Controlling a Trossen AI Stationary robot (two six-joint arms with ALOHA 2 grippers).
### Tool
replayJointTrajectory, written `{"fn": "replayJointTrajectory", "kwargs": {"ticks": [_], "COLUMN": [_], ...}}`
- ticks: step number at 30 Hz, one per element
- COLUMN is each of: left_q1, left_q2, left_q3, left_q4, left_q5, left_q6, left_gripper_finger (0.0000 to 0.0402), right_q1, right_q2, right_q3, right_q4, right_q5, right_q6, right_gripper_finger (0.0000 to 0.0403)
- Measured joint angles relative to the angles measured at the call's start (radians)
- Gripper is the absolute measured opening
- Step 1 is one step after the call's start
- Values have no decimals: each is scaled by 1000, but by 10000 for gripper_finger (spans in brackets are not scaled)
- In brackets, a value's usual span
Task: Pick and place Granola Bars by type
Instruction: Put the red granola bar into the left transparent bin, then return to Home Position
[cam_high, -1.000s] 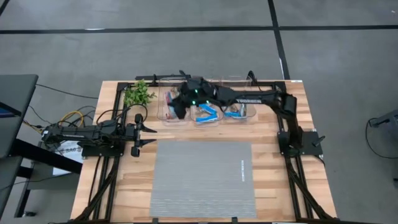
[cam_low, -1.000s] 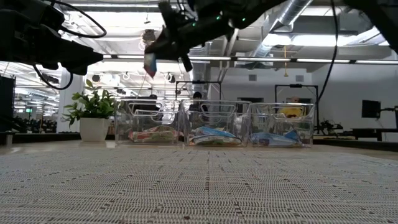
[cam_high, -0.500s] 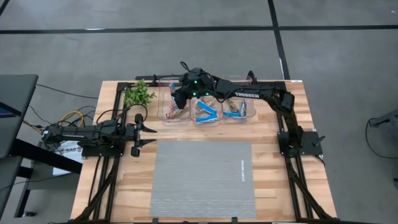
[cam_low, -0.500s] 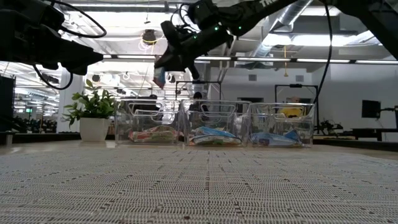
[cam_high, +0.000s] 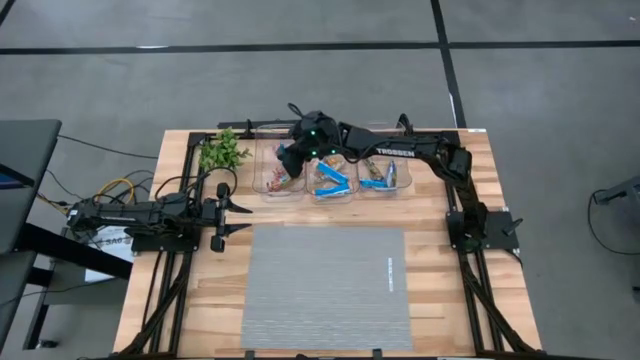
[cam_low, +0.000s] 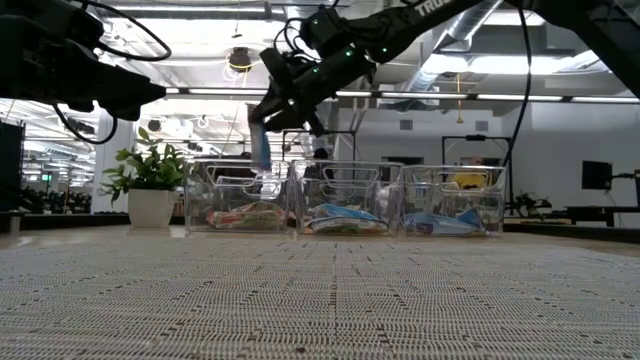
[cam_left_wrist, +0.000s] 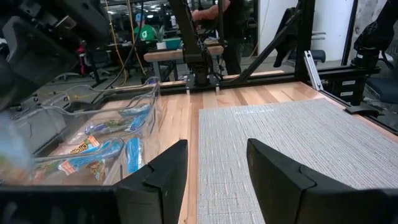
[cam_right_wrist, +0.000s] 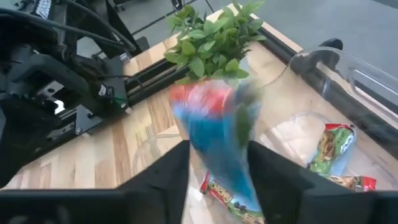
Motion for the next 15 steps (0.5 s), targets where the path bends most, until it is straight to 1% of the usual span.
{"fn": "replayJointTrajectory", "kwargs": {"ticks": [4, 8, 10, 13, 15], "left_q1": [0, 0, 0, 0, 0], "left_q2": [0, 0, 0, 0, 0], "left_q3": [0, 0, 0, 0, 0], "left_q4": [0, 0, 0, 0, 0], "left_q5": [0, 0, 0, 0, 0], "left_q6": [0, 0, 0, 0, 0], "left_gripper_finger": [159, 159, 159, 159, 159], "right_q1": [0, 0, 2, 9, 18], "right_q2": [0, 0, 0, -1, -16], "right_q3": [0, 0, 0, 0, -19], "right_q4": [0, 0, 1, 16, 72], "right_q5": [-8, -13, -14, -14, -14], "right_q6": [0, 0, 0, 0, 0], "right_gripper_finger": [207, 249, 258, 260, 260]}}
